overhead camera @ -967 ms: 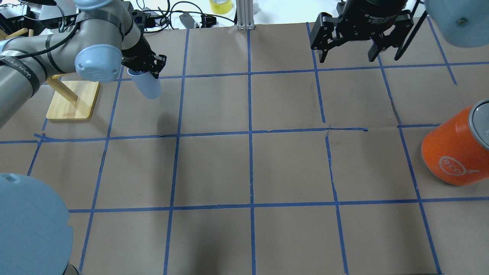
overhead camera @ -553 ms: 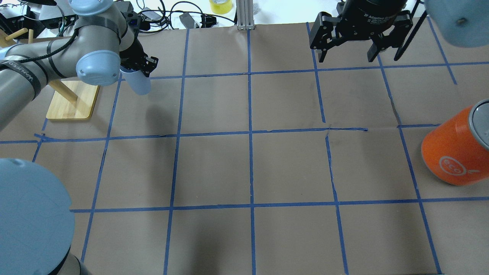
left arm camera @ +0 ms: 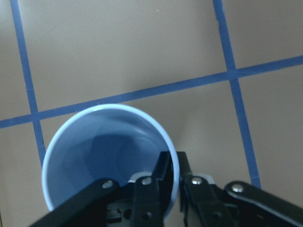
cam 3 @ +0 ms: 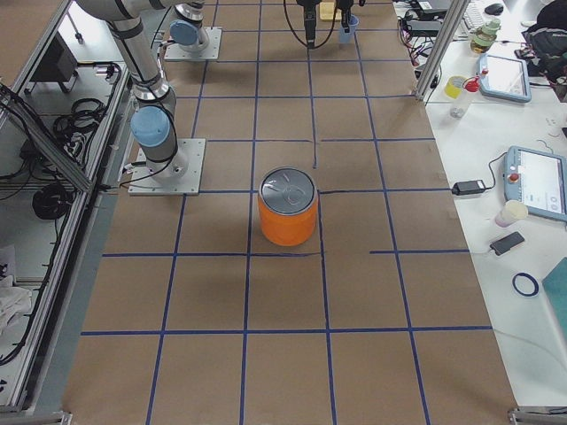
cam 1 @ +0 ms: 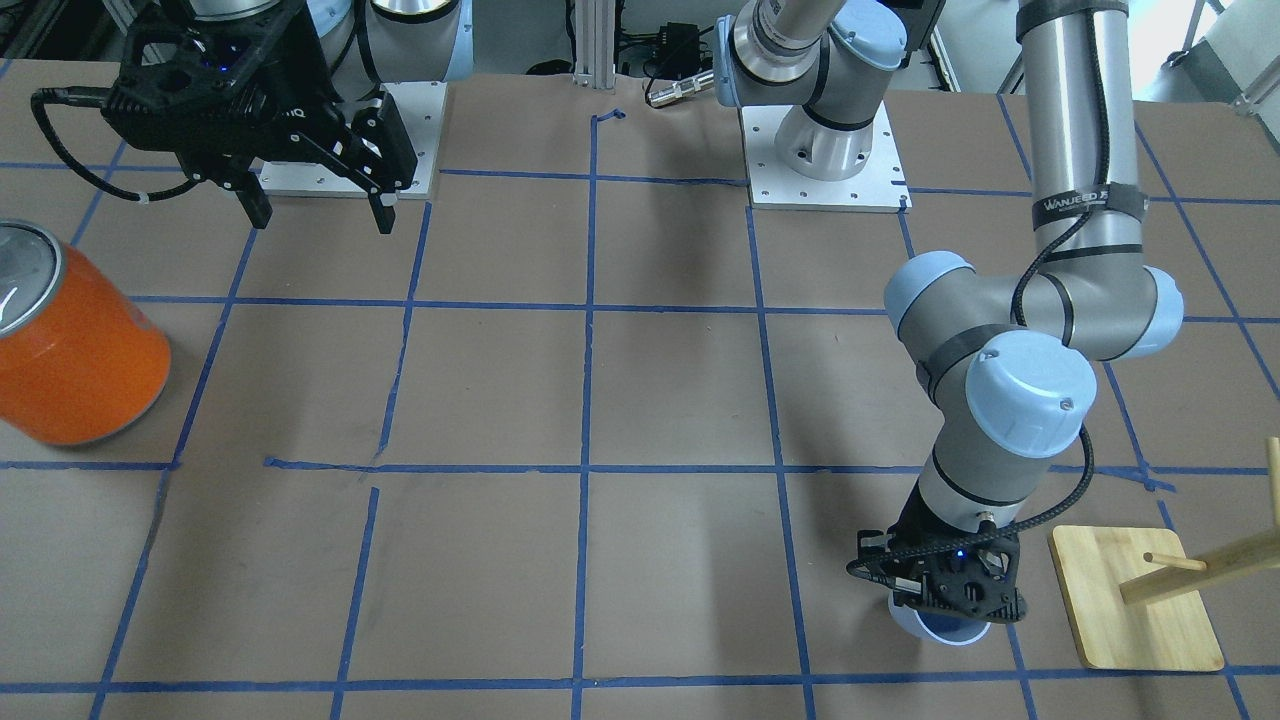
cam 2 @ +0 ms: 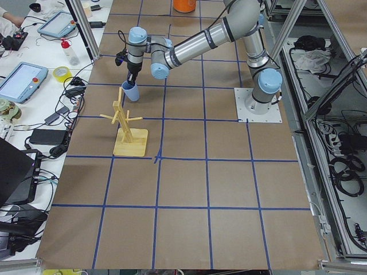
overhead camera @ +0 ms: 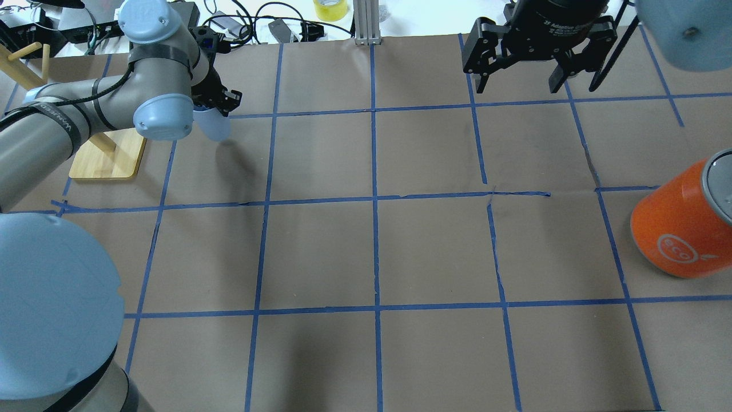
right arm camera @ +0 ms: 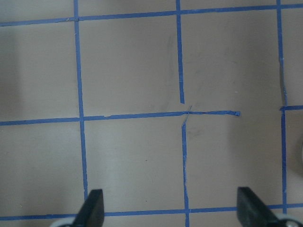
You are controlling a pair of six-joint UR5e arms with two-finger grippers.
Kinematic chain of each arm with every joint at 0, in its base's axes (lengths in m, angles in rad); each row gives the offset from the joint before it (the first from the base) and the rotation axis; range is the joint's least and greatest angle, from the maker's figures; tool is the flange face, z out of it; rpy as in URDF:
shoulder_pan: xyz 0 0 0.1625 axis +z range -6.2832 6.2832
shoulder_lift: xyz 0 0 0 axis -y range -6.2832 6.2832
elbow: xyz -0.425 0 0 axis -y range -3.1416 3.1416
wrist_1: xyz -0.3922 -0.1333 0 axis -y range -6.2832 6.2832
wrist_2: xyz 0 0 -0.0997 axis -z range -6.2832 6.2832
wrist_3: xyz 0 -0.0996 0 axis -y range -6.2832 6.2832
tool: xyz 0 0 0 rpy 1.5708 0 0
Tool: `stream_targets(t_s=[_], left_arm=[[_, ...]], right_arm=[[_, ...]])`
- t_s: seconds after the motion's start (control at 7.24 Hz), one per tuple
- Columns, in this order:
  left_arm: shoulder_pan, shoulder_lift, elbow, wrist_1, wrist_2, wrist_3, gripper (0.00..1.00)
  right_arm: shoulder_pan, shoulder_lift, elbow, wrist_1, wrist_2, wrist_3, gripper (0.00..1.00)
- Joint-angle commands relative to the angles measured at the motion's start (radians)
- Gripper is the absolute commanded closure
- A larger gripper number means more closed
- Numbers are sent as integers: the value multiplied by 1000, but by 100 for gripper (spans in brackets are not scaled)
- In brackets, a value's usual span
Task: Flip cup
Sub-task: 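Carry the cup toward the wooden board, rotating it upright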
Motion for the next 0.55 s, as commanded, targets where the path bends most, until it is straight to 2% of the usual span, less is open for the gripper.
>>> stream_targets(t_s=[0.0, 0.14, 0.28, 0.41], left_arm=[[0, 1, -25, 6, 2, -3, 100], [0, 1, -27, 6, 2, -3, 100], [0, 1, -31, 6, 2, -9, 68], [0, 0, -30, 5, 3, -17, 41]], right_arm=[[0, 0, 0, 0, 2, 0, 0], [-1, 0, 0, 0, 1, 0, 0], [-1, 0, 0, 0, 1, 0, 0], [0, 0, 0, 0, 1, 0, 0]])
